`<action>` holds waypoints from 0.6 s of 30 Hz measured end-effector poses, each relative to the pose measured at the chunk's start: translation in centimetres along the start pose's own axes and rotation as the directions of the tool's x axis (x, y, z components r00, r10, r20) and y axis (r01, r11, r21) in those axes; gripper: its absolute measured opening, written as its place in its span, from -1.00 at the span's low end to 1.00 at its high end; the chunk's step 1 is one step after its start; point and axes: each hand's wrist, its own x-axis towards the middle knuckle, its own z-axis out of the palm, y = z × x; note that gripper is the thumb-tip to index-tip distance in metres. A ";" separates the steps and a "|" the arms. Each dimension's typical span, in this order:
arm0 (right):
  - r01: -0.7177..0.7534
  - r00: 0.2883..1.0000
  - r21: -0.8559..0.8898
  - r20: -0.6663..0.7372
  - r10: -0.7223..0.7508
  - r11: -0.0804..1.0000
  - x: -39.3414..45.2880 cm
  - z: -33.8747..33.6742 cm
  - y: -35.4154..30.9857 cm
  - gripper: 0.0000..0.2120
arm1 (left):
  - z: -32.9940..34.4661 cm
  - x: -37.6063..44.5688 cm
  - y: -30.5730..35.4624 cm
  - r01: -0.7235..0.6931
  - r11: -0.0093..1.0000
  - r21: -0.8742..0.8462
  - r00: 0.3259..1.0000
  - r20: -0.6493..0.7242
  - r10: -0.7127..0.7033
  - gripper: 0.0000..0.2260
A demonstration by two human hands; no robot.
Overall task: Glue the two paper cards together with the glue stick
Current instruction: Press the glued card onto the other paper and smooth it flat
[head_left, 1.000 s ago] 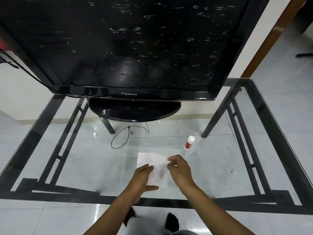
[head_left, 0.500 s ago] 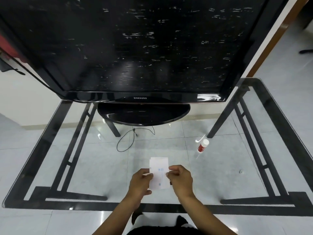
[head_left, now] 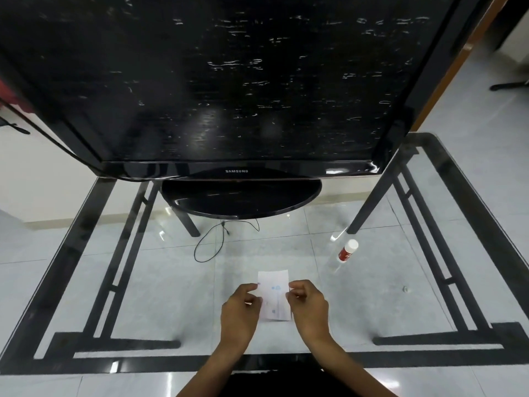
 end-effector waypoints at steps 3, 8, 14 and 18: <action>0.001 1.000 -0.039 0.005 -0.001 0.999 0.2 0.4 0.1 -0.86 | 0.1 0.3 0.1 -0.013 0.999 0.038 1.000 0.016 0.013 -0.77; -0.002 1.000 -0.075 0.001 0.002 0.997 0.6 0.5 0.4 -0.85 | 0.3 0.5 -0.1 -0.019 0.997 0.074 0.999 0.027 0.017 -0.76; -0.001 1.000 -0.124 0.012 0.003 0.992 0.7 0.4 0.6 -0.83 | 0.7 0.3 -0.2 -0.016 0.994 0.111 0.999 0.051 0.010 -0.75; 0.017 1.000 -0.153 0.015 -0.015 0.988 0.7 0.3 0.7 -0.82 | 0.8 0.2 -0.4 -0.008 0.992 0.130 0.998 0.057 0.001 -0.74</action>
